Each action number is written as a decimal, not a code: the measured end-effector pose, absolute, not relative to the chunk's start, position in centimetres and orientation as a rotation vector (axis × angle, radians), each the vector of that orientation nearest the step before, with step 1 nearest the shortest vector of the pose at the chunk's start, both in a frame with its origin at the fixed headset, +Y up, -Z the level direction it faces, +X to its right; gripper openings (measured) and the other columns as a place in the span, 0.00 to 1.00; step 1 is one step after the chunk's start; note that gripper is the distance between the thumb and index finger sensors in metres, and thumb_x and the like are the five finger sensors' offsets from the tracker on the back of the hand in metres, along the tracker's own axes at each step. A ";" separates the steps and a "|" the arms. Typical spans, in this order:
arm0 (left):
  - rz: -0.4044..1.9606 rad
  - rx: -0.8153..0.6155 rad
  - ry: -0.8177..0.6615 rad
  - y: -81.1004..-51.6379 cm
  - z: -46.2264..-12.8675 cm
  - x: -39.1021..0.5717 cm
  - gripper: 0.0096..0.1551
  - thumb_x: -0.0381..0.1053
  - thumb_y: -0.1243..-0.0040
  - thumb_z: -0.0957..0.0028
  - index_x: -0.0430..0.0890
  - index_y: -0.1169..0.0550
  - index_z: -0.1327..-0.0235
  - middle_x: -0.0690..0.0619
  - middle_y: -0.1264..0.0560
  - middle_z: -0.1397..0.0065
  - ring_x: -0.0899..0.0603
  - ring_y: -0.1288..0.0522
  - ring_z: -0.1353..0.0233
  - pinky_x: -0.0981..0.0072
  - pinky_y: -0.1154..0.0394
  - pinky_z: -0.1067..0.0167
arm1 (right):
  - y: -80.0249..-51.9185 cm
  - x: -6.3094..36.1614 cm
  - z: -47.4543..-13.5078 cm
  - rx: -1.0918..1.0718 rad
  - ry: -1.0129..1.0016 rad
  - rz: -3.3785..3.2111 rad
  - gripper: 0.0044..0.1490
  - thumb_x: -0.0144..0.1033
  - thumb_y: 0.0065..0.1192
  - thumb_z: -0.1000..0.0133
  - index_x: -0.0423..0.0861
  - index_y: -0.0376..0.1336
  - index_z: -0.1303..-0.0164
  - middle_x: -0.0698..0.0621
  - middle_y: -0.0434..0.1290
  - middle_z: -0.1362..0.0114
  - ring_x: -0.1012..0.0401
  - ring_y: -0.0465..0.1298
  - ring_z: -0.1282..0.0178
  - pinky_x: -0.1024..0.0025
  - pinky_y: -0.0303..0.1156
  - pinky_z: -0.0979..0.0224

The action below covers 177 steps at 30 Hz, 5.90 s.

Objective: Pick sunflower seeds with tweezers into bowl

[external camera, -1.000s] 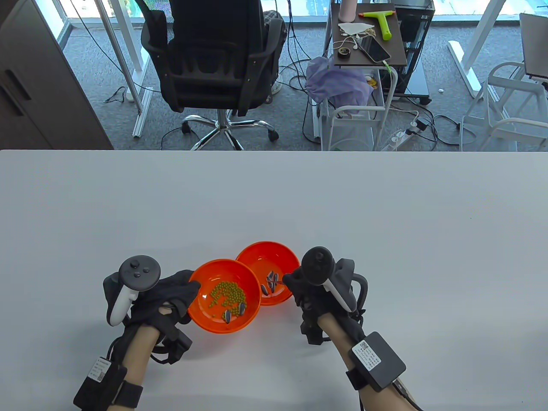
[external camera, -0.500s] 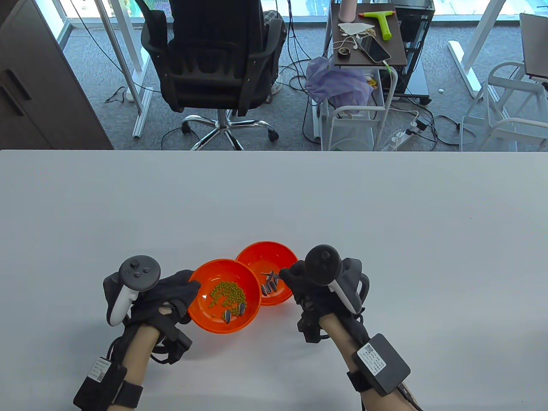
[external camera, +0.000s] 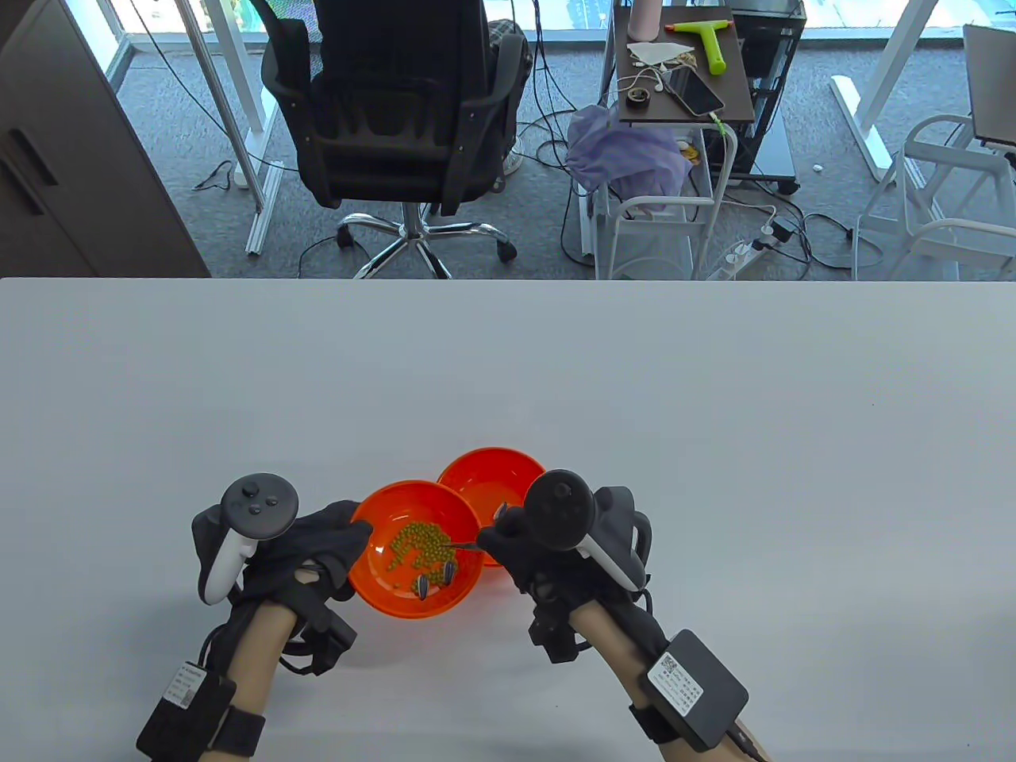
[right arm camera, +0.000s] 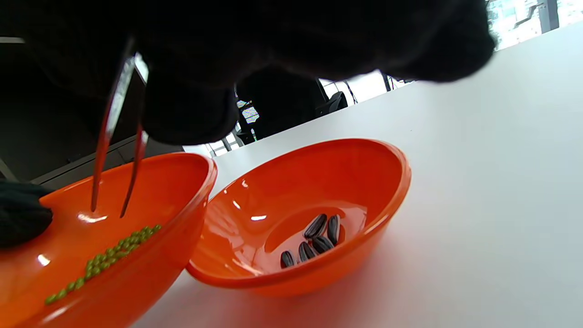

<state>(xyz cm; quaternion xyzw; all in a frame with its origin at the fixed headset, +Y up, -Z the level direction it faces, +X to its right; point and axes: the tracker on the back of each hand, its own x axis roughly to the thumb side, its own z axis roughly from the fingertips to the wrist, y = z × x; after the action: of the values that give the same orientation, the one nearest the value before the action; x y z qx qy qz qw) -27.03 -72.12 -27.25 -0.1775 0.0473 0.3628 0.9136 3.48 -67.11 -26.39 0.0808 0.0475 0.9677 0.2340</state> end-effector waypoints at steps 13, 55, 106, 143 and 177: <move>0.737 -0.358 0.088 -72.1 -27.3 -26.9 0.27 0.56 0.39 0.49 0.46 0.19 0.39 0.48 0.12 0.64 0.50 0.13 0.73 0.54 0.14 0.61 | -68.1 0.8 -24.9 0.293 0.157 2.780 0.23 0.58 0.72 0.60 0.52 0.86 0.76 0.65 0.81 0.80 0.64 0.80 0.82 0.63 0.82 0.57; 0.738 -0.356 0.105 -72.0 -27.2 -27.1 0.27 0.56 0.39 0.49 0.46 0.19 0.39 0.49 0.12 0.64 0.50 0.13 0.74 0.54 0.14 0.61 | -67.4 7.5 -28.0 -0.076 0.072 2.514 0.22 0.57 0.73 0.60 0.52 0.86 0.78 0.65 0.80 0.81 0.64 0.80 0.83 0.64 0.82 0.58; 0.739 -0.353 0.101 -71.9 -27.2 -27.2 0.27 0.56 0.39 0.49 0.46 0.19 0.39 0.49 0.12 0.64 0.50 0.13 0.73 0.54 0.14 0.61 | -66.9 4.8 -26.8 0.104 0.164 2.662 0.24 0.58 0.72 0.60 0.52 0.86 0.76 0.65 0.81 0.80 0.63 0.81 0.82 0.63 0.82 0.59; 0.713 -0.352 0.070 -71.9 -27.1 -26.3 0.27 0.56 0.39 0.49 0.46 0.19 0.39 0.48 0.12 0.64 0.49 0.13 0.74 0.54 0.14 0.61 | -68.0 1.2 -25.3 0.229 0.189 2.805 0.23 0.57 0.73 0.60 0.51 0.86 0.77 0.65 0.81 0.80 0.63 0.81 0.83 0.63 0.82 0.59; 0.741 -0.357 0.096 -71.7 -27.1 -26.9 0.27 0.56 0.40 0.49 0.46 0.19 0.39 0.48 0.12 0.64 0.50 0.13 0.74 0.54 0.14 0.61 | -66.6 5.5 -27.2 0.051 0.142 2.589 0.22 0.57 0.73 0.60 0.51 0.86 0.78 0.65 0.80 0.81 0.63 0.81 0.83 0.63 0.82 0.59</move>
<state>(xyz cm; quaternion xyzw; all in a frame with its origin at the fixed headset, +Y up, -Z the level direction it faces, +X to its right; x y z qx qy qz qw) -26.92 -71.71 -27.07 -0.1734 0.0468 0.3602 0.9154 5.51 -66.63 -27.18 0.0191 0.0526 0.9610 0.2708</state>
